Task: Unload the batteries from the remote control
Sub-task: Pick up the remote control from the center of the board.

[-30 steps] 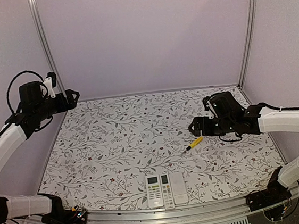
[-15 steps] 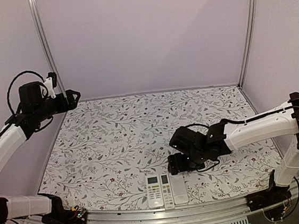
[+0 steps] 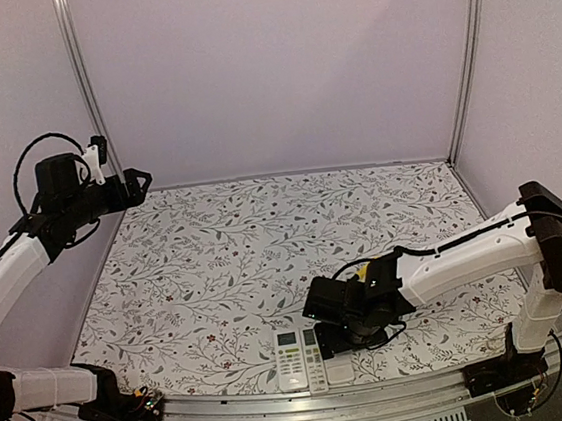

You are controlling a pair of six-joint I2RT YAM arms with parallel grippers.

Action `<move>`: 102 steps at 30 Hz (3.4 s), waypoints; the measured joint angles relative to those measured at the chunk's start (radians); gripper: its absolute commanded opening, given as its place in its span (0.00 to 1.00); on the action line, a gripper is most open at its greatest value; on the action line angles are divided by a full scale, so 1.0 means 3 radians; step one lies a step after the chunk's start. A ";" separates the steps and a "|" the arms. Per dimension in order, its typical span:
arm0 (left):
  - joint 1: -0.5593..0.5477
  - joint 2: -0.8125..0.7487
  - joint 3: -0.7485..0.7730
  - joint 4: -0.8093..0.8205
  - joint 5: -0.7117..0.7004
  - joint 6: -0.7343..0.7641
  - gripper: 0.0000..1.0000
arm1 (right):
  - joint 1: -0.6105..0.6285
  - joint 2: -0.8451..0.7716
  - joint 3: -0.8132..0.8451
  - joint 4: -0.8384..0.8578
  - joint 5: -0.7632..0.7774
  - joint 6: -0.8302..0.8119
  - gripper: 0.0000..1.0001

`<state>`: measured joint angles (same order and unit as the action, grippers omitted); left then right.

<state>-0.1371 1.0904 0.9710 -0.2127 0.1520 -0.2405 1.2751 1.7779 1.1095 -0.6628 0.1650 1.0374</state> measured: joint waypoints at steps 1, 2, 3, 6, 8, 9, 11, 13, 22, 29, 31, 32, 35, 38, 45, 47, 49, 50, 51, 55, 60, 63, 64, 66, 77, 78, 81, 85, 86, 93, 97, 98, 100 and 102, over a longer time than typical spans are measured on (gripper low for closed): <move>0.0000 0.0000 0.0000 0.0000 0.0000 0.0000 1.00 | 0.0000 0.0000 0.0006 -0.0022 0.0009 0.0010 0.83; 0.0000 0.0000 0.0000 0.0001 0.0001 0.0000 1.00 | 0.0000 0.0000 0.0013 -0.0038 0.0015 0.0019 0.83; 0.0000 0.0000 0.0000 0.0001 0.0001 0.0000 1.00 | 0.0001 0.0000 0.0020 -0.0052 0.0023 0.0031 0.83; -0.0001 0.0000 0.0000 0.0003 0.0004 0.0000 1.00 | 0.0000 0.0000 0.0042 -0.0084 0.0032 0.0061 0.83; -0.0001 0.0000 -0.0001 0.0003 0.0005 0.0000 1.00 | 0.0001 0.0014 0.0055 -0.0093 0.0032 0.0072 0.83; 0.0000 0.0000 -0.0001 0.0004 0.0005 0.0000 1.00 | 0.0001 0.0023 0.0060 -0.0093 0.0032 0.0072 0.83; -0.0001 0.0000 -0.0001 0.0005 0.0006 0.0000 1.00 | 0.0001 0.0055 0.0083 -0.0103 0.0032 0.0074 0.83; -0.0001 0.0000 -0.0001 0.0008 0.0006 0.0000 1.00 | 0.0001 0.0083 0.0107 -0.0104 0.0032 0.0074 0.83; -0.0001 -0.0001 -0.0003 0.0020 0.0005 0.0000 1.00 | 0.0003 0.0244 0.0286 -0.0125 0.0032 0.0047 0.83; -0.0001 -0.0001 -0.0003 0.0022 0.0006 0.0000 1.00 | 0.0014 0.0310 0.0327 -0.0263 0.0070 0.0078 0.82; 0.0000 0.0000 -0.0003 0.0022 0.0005 0.0000 1.00 | 0.0018 0.0313 0.0336 -0.0328 0.0107 0.0126 0.82; 0.0000 0.0000 -0.0003 0.0022 0.0005 -0.0001 1.00 | 0.0022 0.0313 0.0346 -0.0367 0.0132 0.0154 0.82; 0.0000 -0.0001 -0.0003 0.0022 0.0006 -0.0001 1.00 | 0.0023 0.0313 0.0360 -0.0501 0.0220 0.0243 0.81; 0.0000 0.0000 -0.0003 0.0023 0.0006 -0.0003 1.00 | 0.0023 0.0313 0.0361 -0.0559 0.0268 0.0298 0.80; -0.0001 0.0000 -0.0003 0.0023 0.0008 -0.0017 1.00 | 0.0023 0.0314 0.0362 -0.0539 0.0281 0.0305 0.77; 0.0000 0.0000 -0.0003 0.0023 0.0008 -0.0022 1.00 | 0.0023 0.0320 0.0362 -0.0514 0.0280 0.0299 0.77; -0.0001 0.0000 -0.0003 0.0023 0.0009 -0.0023 1.00 | 0.0023 0.0324 0.0362 -0.0470 0.0280 0.0282 0.76; -0.0001 0.0000 -0.0003 0.0023 0.0010 -0.0024 1.00 | 0.0023 0.0324 0.0362 -0.0448 0.0281 0.0270 0.76; -0.0001 0.0000 -0.0003 0.0023 0.0010 -0.0024 1.00 | 0.0023 0.0324 0.0364 -0.0407 0.0281 0.0240 0.76; 0.0000 -0.0001 -0.0003 0.0024 0.0020 -0.0024 1.00 | 0.0023 0.0366 0.0437 -0.0342 0.0282 0.0145 0.76; 0.0000 -0.0001 -0.0005 0.0025 0.0041 -0.0025 1.00 | 0.0023 0.0477 0.0599 -0.0224 0.0286 0.0004 0.74; 0.0000 -0.0001 -0.0005 0.0029 0.0048 -0.0027 0.99 | 0.0023 0.0493 0.0599 -0.0215 0.0285 -0.0022 0.73; 0.0000 -0.0001 -0.0005 0.0029 0.0052 -0.0032 1.00 | 0.0023 0.0493 0.0599 -0.0223 0.0285 -0.0018 0.73; -0.0001 -0.0001 -0.0005 0.0032 0.0055 -0.0037 1.00 | 0.0023 0.0493 0.0590 -0.0243 0.0285 -0.0005 0.72; 0.0000 -0.0017 -0.0006 0.0038 0.0060 -0.0048 1.00 | 0.0025 0.0468 0.0432 -0.0324 0.0277 0.0120 0.68; -0.0001 -0.0017 -0.0006 0.0038 0.0060 -0.0048 1.00 | 0.0025 0.0469 0.0432 -0.0326 0.0277 0.0123 0.67; -0.0001 -0.0017 -0.0006 0.0039 0.0061 -0.0048 1.00 | 0.0025 0.0469 0.0432 -0.0323 0.0278 0.0130 0.64; -0.0001 -0.0017 -0.0006 0.0042 0.0067 -0.0050 1.00 | 0.0025 0.0469 0.0432 -0.0319 0.0278 0.0134 0.61; 0.0000 -0.0017 -0.0006 0.0041 0.0069 -0.0051 1.00 | 0.0025 0.0469 0.0432 -0.0317 0.0280 0.0135 0.61; 0.0000 -0.0017 -0.0006 0.0043 0.0086 -0.0065 1.00 | 0.0020 0.0469 0.0432 -0.0270 0.0294 0.0106 0.58; -0.0001 -0.0011 -0.0027 0.0065 0.0175 -0.0109 1.00 | -0.0031 0.0462 0.0426 -0.0186 0.0298 -0.0004 0.57; -0.0003 -0.0004 -0.0041 0.0080 0.0231 -0.0136 1.00 | -0.0052 0.0448 0.0413 -0.0139 0.0303 -0.0039 0.57; -0.0025 0.0018 -0.0062 0.0113 0.0303 -0.0169 1.00 | -0.0111 0.0389 0.0362 -0.0037 0.0320 -0.0126 0.56; -0.0080 0.0064 -0.0074 0.0135 0.0379 -0.0203 1.00 | -0.0174 0.0313 0.0310 0.0058 0.0357 -0.0239 0.56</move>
<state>-0.1612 1.1095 0.9489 -0.1722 0.2657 -0.3016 1.2228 1.8717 1.2026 -0.6453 0.2722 0.9657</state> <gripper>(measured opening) 0.996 0.575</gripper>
